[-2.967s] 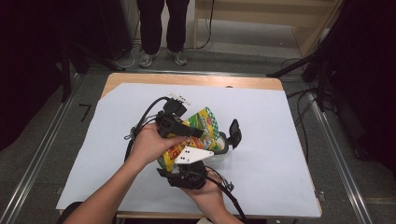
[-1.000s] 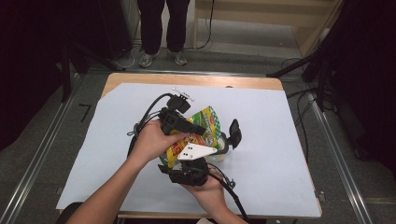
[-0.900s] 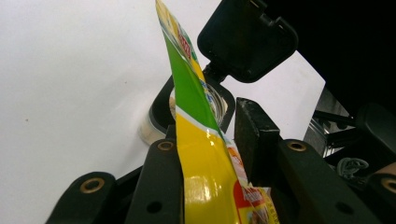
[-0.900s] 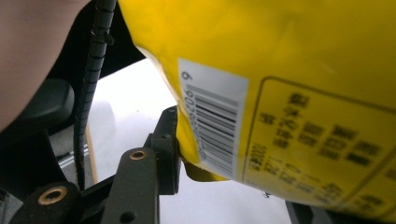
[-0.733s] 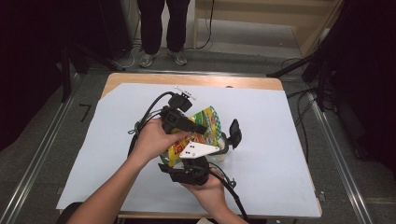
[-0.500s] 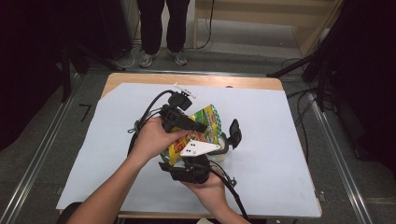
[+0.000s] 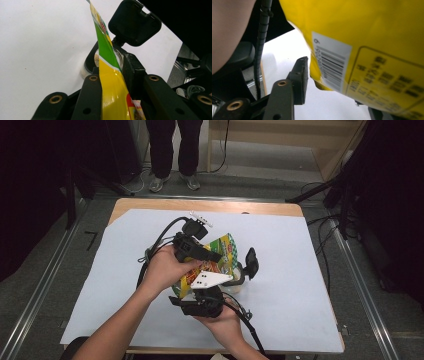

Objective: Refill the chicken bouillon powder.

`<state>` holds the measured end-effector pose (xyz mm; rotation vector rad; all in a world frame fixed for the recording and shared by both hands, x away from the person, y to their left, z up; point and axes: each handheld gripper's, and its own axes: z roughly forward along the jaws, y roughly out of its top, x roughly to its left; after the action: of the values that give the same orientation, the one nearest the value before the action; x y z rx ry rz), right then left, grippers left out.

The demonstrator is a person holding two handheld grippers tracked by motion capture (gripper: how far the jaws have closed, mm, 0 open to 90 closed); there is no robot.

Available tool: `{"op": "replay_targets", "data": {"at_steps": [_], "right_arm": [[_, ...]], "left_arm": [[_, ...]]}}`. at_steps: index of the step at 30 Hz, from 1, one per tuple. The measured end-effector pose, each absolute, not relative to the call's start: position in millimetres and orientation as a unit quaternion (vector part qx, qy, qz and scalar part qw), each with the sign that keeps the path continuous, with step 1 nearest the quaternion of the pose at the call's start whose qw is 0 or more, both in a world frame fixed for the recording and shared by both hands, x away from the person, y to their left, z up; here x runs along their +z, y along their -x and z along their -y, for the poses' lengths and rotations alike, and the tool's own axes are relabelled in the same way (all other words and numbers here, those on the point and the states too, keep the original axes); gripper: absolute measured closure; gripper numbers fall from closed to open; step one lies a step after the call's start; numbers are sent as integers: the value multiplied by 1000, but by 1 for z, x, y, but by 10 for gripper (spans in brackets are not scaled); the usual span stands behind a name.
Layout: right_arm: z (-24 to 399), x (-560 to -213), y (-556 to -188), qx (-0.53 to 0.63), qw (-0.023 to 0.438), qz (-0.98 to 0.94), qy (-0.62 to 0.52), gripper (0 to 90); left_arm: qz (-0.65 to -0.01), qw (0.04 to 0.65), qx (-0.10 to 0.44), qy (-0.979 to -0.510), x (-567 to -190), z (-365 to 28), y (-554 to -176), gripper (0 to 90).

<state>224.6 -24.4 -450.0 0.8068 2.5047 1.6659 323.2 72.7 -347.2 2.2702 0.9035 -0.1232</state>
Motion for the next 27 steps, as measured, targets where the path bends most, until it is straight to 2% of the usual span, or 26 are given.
{"op": "replay_targets", "data": {"at_steps": [11, 27], "right_arm": [[25, -449, -225, 537, 14, -801, -262, 602], [23, -448, -228, 540, 21, -803, -253, 602]], "left_arm": [[-356, 352, -63, -863, -349, -78, -329, 765], [-359, 360, -52, -860, -344, -84, -324, 757]]}}
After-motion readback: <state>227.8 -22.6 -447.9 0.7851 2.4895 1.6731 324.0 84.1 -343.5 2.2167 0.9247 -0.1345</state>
